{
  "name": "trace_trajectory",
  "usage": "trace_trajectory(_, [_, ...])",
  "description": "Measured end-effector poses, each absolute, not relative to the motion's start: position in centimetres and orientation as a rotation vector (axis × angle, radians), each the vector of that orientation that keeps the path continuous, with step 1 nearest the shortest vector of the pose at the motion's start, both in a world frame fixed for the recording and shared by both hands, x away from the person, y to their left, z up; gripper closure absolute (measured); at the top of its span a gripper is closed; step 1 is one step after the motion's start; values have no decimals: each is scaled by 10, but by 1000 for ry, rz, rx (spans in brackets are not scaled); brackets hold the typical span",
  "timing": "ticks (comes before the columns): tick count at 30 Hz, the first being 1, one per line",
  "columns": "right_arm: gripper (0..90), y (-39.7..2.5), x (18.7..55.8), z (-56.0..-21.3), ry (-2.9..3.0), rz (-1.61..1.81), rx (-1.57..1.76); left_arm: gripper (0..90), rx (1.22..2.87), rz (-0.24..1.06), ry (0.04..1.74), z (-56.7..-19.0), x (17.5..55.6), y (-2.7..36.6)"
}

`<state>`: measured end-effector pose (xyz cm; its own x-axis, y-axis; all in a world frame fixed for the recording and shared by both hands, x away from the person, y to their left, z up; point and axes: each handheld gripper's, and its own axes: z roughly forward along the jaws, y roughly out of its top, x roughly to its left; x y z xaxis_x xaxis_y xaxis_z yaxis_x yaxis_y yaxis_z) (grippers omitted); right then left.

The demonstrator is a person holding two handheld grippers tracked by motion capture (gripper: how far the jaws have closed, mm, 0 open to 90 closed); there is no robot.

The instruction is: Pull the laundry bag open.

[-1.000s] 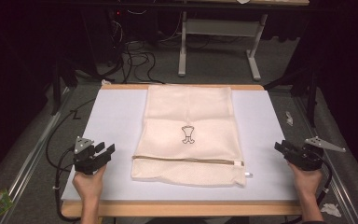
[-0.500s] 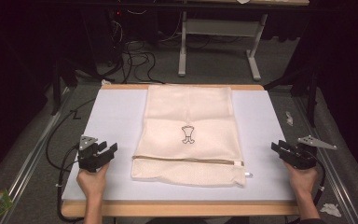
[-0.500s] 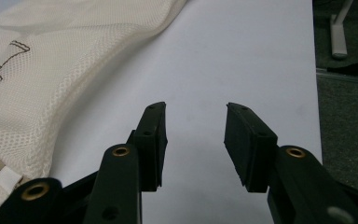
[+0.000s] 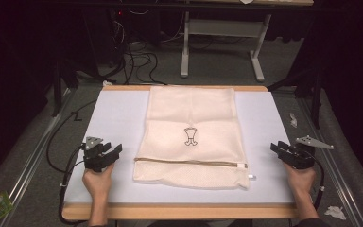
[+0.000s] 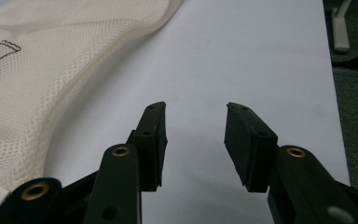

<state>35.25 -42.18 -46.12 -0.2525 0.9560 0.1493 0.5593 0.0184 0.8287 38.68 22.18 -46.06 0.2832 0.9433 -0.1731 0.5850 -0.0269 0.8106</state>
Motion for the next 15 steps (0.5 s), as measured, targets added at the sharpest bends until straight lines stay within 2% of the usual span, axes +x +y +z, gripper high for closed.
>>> trace_trajectory(15, [588, -419, 358, -467, 1840, 1093, 1555, 496, 1733, 547, 1430, -470, 396, 216])
